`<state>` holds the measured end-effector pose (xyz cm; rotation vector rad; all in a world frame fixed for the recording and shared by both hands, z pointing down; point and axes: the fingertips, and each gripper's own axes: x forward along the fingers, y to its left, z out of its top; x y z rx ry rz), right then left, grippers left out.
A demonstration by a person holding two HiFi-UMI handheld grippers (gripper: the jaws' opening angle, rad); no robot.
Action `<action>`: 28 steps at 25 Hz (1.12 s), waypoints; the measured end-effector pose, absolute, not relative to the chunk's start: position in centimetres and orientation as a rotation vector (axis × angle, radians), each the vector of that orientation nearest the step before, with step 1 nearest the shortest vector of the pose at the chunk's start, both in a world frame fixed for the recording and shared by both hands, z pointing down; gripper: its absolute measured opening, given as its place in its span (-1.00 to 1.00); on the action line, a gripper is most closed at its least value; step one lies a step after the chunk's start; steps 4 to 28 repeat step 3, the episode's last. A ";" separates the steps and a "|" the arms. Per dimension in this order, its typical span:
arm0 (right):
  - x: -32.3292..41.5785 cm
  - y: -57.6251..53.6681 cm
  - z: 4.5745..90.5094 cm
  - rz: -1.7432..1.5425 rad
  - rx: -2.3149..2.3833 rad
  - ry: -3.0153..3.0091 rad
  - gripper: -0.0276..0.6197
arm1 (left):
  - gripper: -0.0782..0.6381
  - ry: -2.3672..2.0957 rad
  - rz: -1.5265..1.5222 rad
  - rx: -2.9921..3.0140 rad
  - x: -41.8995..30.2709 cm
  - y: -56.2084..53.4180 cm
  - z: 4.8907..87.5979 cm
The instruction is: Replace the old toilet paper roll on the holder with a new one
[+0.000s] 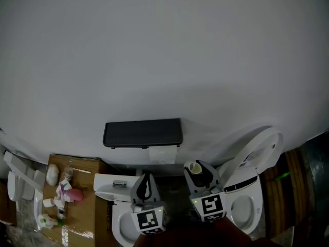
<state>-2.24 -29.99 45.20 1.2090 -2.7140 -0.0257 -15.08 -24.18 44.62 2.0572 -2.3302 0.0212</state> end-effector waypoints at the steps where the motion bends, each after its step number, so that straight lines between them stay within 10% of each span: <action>1: -2.2 -30.0 45.3 -0.023 1.206 -2.710 -0.36 | -0.73 -2.321 0.015 2.059 -14.9 -24.3 44.6; 28: -2.1 -30.0 45.6 -0.018 1.200 -2.702 -0.36 | -0.73 -2.312 0.011 2.065 -14.8 -24.4 44.8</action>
